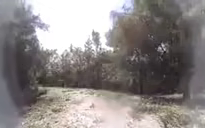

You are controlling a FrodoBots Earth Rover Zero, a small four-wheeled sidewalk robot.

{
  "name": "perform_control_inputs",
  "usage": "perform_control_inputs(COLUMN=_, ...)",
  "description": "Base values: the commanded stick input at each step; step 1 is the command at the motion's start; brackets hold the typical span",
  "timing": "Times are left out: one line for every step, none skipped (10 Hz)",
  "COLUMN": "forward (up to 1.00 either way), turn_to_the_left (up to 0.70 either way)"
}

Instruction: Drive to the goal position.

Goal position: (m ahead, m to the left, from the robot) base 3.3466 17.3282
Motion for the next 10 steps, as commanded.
perform_control_inputs(forward=0.7, turn_to_the_left=0.0)
perform_control_inputs(forward=0.7, turn_to_the_left=0.0)
perform_control_inputs(forward=0.7, turn_to_the_left=0.0)
perform_control_inputs(forward=0.7, turn_to_the_left=0.0)
perform_control_inputs(forward=0.7, turn_to_the_left=0.0)
perform_control_inputs(forward=0.7, turn_to_the_left=0.0)
perform_control_inputs(forward=0.7, turn_to_the_left=0.0)
perform_control_inputs(forward=0.7, turn_to_the_left=0.0)
perform_control_inputs(forward=0.7, turn_to_the_left=0.0)
perform_control_inputs(forward=0.7, turn_to_the_left=0.0)
